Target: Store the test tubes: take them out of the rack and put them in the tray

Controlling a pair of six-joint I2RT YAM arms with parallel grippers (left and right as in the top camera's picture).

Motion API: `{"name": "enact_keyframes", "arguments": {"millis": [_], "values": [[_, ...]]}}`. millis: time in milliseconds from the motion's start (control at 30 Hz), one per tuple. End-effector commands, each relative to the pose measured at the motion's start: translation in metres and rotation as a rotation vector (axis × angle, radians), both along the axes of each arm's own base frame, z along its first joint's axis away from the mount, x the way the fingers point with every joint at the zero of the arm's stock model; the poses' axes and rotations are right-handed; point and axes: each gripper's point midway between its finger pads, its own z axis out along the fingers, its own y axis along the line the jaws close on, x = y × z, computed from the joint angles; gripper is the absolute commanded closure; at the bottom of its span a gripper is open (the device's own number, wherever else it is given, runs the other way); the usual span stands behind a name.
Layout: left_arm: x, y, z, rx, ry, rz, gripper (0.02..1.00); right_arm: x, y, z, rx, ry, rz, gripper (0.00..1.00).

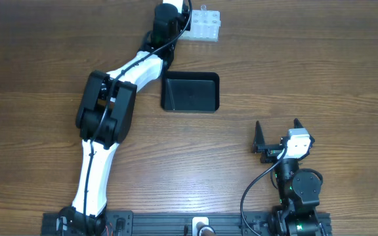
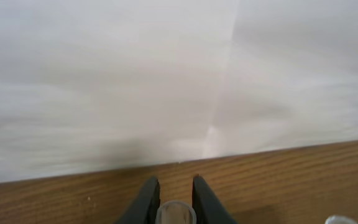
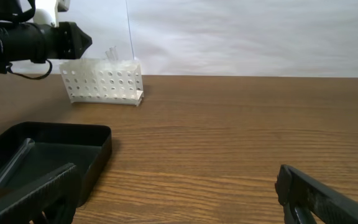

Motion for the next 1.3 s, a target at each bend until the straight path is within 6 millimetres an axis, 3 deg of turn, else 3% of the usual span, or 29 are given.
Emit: {"name": "enact_keyframes", "arguments": {"millis": [33, 267, 567, 867, 1000, 1300], "values": [[0.003, 0.007, 0.044, -0.026, -0.053, 0.006, 0.978, 0.0, 0.0, -0.001, 0.002, -0.001, -0.004, 0.007], [-0.008, 0.013, 0.088, -0.028, -0.056, 0.008, 0.98, 0.0, 0.0, -0.001, 0.002, -0.001, -0.004, 0.009], [-0.027, 0.018, 0.16, -0.06, -0.136, 0.005, 0.98, 0.0, 0.0, -0.001, 0.002, -0.001, -0.004, 0.007], [-0.071, 0.028, 0.212, -0.067, -0.047, -0.022, 0.98, 0.0, 0.0, -0.001, 0.002, -0.001, -0.004, 0.009], [-0.101, 0.023, 0.199, -0.074, 0.108, -0.037, 0.98, 0.0, 0.0, -0.001, 0.002, -0.001, -0.004, 0.009], [-0.18, -0.013, 0.072, -0.103, 0.677, 0.03, 0.978, 0.0, 0.0, -0.001, 0.002, -0.001, -0.004, 0.007]]}}
